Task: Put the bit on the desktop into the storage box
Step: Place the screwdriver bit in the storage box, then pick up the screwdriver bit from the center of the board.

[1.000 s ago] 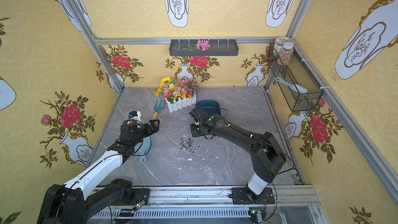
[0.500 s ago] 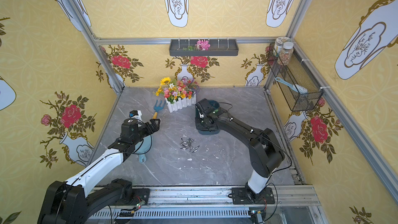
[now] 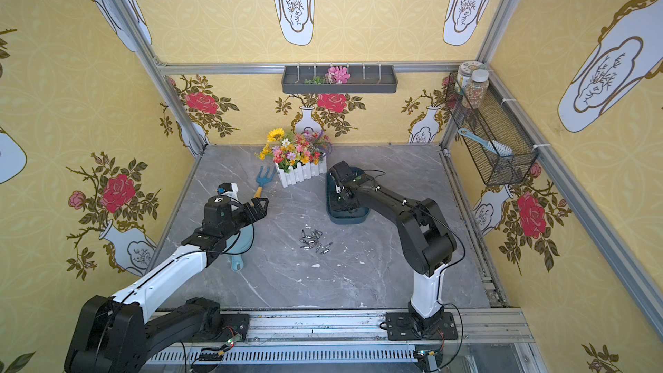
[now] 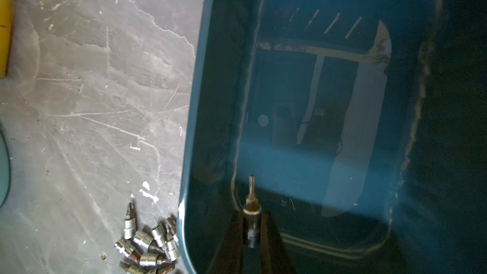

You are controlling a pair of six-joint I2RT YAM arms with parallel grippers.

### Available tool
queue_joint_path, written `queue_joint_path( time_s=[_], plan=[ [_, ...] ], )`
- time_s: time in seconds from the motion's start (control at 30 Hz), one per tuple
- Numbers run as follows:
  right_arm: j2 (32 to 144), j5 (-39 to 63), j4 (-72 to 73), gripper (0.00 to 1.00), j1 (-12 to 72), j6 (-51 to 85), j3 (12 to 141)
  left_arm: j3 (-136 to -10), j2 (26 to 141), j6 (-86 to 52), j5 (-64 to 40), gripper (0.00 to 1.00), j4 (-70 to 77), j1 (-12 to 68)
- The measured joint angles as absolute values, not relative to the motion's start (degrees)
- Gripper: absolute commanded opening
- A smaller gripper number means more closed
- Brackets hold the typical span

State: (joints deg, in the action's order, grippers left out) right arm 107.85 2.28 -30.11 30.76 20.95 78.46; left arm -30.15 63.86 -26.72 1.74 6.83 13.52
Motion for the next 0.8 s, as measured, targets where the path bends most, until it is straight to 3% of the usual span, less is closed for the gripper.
queue_joint_path(
  time_s=[0.6,0.8],
  plan=[
    [113.69,3.11,-28.25,0.14,30.76,21.21,79.75,-29.91,64.16,-26.74,1.50,1.00,6.85,13.52],
    [113.69,3.11,-28.21,0.23,30.76,21.23,79.75,-29.76,64.16,-26.76,1.45,1.00,6.83,13.54]
  ],
)
